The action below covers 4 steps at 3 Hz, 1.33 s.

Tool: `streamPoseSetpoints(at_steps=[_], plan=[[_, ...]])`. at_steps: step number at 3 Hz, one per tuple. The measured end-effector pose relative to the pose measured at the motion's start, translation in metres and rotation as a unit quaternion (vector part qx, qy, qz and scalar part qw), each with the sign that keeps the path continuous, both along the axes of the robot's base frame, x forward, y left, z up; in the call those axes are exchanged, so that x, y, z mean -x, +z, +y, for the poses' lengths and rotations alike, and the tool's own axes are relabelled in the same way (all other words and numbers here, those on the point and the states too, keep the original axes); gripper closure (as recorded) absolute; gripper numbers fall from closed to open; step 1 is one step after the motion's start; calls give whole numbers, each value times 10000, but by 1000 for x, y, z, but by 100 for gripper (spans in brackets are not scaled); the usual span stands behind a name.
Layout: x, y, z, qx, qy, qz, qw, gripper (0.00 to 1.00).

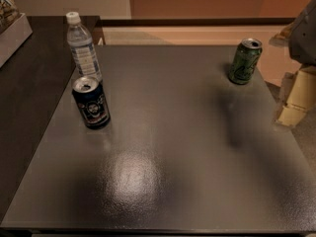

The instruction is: Knock green can over

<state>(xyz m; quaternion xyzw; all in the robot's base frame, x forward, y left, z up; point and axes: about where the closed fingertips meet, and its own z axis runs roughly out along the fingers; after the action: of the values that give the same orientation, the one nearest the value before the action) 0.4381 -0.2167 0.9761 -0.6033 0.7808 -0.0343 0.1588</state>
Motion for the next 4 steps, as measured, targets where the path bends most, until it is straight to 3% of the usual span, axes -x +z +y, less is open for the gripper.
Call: streamPoseSetpoints(at_steps=[1, 4], plan=[[0, 0, 0, 0, 0, 0, 10000, 0], [-94, 10, -7, -930, -115, -477, 9945, 0]])
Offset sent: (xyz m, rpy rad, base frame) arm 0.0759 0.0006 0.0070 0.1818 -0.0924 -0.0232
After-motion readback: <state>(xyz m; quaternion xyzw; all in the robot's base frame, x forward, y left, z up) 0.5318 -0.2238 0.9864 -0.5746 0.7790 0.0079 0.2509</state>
